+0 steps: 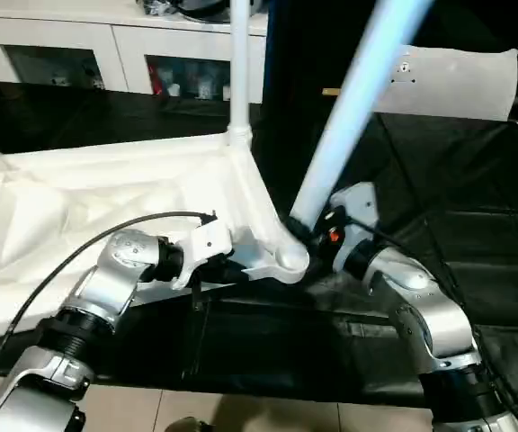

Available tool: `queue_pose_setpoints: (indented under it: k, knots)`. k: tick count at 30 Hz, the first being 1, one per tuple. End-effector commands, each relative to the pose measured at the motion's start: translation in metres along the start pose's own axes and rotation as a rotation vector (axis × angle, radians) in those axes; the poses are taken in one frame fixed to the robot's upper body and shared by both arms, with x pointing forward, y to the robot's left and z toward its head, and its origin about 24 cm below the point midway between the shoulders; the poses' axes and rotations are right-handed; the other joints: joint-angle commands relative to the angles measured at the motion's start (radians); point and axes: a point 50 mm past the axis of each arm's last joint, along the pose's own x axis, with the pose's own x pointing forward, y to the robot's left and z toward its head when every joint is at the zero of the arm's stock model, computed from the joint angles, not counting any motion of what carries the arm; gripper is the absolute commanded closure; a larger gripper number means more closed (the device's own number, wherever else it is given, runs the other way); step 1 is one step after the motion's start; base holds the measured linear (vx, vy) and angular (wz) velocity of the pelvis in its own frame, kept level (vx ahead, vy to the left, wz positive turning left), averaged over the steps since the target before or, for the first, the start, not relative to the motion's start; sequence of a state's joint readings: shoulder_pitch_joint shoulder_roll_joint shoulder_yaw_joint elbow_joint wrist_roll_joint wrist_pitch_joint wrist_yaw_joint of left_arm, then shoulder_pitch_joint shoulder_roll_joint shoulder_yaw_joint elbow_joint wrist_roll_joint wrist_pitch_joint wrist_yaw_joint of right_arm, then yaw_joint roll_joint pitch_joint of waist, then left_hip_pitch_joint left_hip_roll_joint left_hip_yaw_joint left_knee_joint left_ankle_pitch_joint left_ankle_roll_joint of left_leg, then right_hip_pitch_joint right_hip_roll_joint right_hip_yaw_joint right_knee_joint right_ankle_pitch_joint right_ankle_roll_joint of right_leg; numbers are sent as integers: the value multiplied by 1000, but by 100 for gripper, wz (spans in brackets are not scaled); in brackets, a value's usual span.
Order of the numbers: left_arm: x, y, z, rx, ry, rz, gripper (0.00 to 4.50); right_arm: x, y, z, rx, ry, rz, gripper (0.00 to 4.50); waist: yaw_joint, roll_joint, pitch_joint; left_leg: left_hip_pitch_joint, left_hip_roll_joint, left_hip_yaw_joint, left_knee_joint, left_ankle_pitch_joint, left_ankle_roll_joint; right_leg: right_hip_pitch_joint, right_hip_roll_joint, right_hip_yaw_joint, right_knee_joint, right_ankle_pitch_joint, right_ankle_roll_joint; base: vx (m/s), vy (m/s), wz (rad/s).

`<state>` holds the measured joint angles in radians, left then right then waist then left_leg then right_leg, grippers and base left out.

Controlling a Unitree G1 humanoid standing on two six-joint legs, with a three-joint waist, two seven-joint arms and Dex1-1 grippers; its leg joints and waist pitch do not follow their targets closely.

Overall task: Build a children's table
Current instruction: Insert table leg to table base

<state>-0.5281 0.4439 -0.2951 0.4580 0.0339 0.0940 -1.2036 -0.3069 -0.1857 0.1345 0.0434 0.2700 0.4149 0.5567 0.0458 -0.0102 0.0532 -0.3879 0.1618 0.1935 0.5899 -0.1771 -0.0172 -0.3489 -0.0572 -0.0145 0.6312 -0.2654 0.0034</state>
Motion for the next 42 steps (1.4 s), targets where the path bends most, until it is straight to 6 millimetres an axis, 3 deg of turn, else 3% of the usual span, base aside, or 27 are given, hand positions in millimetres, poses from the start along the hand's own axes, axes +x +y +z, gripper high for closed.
queue_pose_setpoints:
  k: [1, 11, 23, 27, 34, 42]
  knots:
    - [4, -4, 2, 31, 8, -87, 450, 2, 3, -1, 0, 8, 74, 260, 2, -3, -59, 30, 75, -30, -66, -131, 28, 14, -93, 38, -68, 49, -240, 0, 0, 0]
    - [0, -1, 2, 29, 15, -133, 450, 1, 1, -11, -25, 97, 129, 260, 15, -7, -59, 34, 76, -29, -69, -112, 22, 11, -93, 37, -64, 59, -237, 0, 0, 0]
    - [-1, 0, -3, 28, 62, -137, 450, -20, 0, -9, -39, 121, 154, 260, 16, -12, -57, 35, 79, -32, -74, -172, -9, 9, -94, 38, -73, -20, -224, 0, 0, 0]
    - [-2, 0, -4, 30, 72, -146, 450, -20, 1, -10, -40, 123, 153, 260, 17, -9, -59, 35, 77, -31, -72, -153, -1, 10, -94, 38, -70, 24, -231, 0, 0, 0]
    - [-2, 1, -3, 39, 80, -166, 450, -7, -1, -11, -47, 121, 126, 260, 15, -6, -58, 38, 78, -32, -74, -179, -20, 7, -95, 38, -72, -3, -241, 0, 0, 0]
    - [-2, 3, -2, 44, 85, -161, 450, -5, -2, -15, -40, 141, 128, 260, 16, -4, -57, 38, 79, -33, -77, -202, -30, 8, -96, 39, -72, -3, -239, 0, 0, 0]
